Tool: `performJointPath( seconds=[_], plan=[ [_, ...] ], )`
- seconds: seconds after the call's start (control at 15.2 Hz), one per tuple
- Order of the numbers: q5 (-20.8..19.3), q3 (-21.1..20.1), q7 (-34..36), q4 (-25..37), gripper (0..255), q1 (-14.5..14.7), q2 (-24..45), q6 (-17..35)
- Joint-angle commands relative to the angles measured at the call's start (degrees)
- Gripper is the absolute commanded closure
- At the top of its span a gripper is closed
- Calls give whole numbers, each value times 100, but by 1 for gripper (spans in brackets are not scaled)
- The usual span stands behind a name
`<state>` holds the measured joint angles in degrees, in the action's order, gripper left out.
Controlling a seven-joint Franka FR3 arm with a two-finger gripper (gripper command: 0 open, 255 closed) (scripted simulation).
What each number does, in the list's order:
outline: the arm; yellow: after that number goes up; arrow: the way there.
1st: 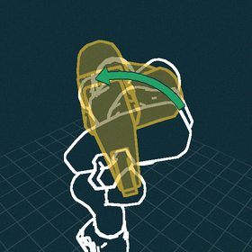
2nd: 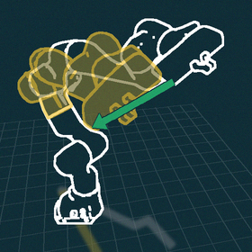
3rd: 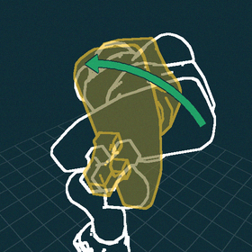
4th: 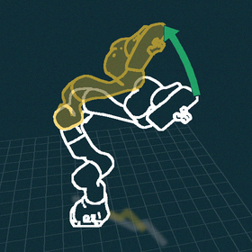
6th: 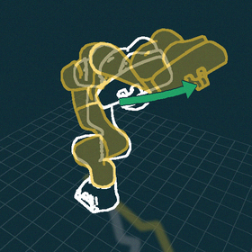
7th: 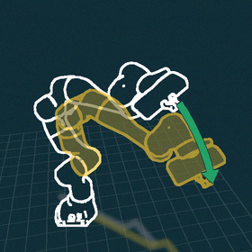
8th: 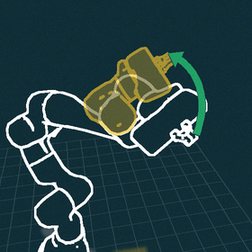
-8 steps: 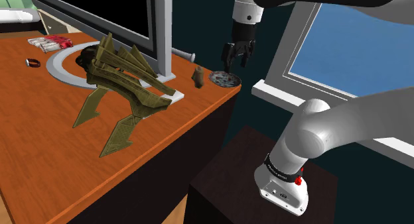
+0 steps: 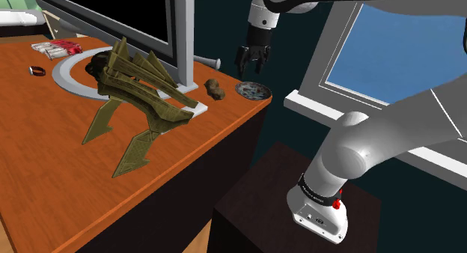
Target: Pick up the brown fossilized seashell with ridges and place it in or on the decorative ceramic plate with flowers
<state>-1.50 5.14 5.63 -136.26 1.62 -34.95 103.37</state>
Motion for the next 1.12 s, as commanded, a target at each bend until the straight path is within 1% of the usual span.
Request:
performJointPath(
  seconds=[0.0, 0.26, 0.46, 0.92, 1.06],
  plan=[
    [94, 132, -159, 173, 0, 39, 415, 375],
    [368, 388, -527, 601, 0, 133, 1190, 945],
    [614, 544, -800, 944, 0, 200, 1705, 1243],
    [676, 536, -840, 585, 0, 229, 1894, 1789],
    [682, 536, -844, 557, 0, 232, 1912, 1835]
  ],
)
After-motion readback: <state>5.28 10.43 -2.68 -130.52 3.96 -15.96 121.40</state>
